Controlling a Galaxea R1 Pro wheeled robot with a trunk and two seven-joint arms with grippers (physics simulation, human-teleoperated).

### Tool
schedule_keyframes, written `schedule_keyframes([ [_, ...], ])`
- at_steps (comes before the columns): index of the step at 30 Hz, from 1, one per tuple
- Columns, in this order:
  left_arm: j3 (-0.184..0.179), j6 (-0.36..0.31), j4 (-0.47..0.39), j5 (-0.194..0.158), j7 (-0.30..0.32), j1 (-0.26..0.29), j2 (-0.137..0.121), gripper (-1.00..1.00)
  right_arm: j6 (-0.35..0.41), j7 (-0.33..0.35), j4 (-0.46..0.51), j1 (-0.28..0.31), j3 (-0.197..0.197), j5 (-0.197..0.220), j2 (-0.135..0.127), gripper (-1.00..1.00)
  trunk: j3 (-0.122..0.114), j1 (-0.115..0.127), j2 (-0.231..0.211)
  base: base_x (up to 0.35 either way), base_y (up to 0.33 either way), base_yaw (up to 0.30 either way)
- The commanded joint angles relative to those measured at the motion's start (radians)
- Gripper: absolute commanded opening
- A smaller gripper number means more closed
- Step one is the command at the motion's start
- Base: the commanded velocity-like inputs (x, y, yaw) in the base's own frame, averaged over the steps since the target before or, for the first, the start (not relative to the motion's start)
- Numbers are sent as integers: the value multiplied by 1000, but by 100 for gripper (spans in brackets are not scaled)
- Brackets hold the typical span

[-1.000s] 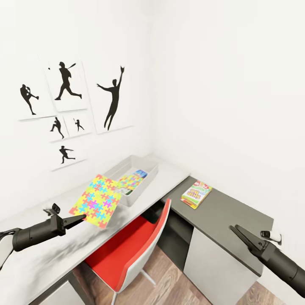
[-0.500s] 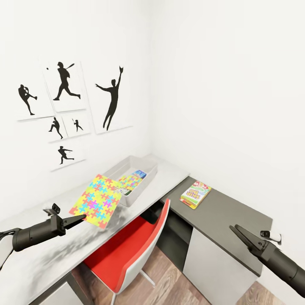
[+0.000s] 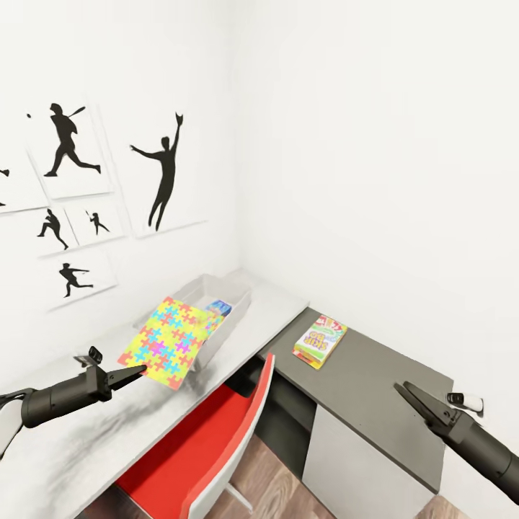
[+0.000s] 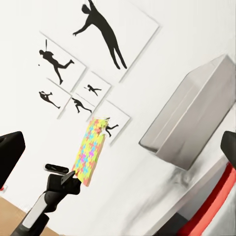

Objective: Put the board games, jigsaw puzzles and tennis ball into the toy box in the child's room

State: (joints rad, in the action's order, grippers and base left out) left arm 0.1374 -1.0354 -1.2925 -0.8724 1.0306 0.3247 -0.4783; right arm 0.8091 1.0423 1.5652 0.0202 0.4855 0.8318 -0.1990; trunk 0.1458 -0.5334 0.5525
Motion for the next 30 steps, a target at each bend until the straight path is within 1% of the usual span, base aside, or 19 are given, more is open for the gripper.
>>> schedule_keyframes([
  [1, 1, -3, 0, 1, 3, 1, 0, -100, 5, 1, 0, 1, 1, 3, 0, 100, 1, -1, 1, 305, -103, -235],
  [16, 1, -3, 0, 1, 3, 0, 0, -100, 5, 1, -1, 1, 2, 3, 0, 100, -13, -1, 1, 259, -206, -238],
  [20, 1, -3, 0, 1, 3, -1, 0, -100, 5, 1, 0, 1, 2, 3, 0, 100, -16, -1, 1, 227, 10, -239],
  [26, 1, -3, 0, 1, 3, -1, 0, -100, 5, 1, 0, 1, 1, 3, 0, 100, -22, -1, 1, 230, 132, -238],
  [30, 1, -3, 1, 1, 3, -1, 0, -100, 4, 1, 1, 1, 1, 3, 1, 100, -24, -1, 1, 164, -21, -110],
])
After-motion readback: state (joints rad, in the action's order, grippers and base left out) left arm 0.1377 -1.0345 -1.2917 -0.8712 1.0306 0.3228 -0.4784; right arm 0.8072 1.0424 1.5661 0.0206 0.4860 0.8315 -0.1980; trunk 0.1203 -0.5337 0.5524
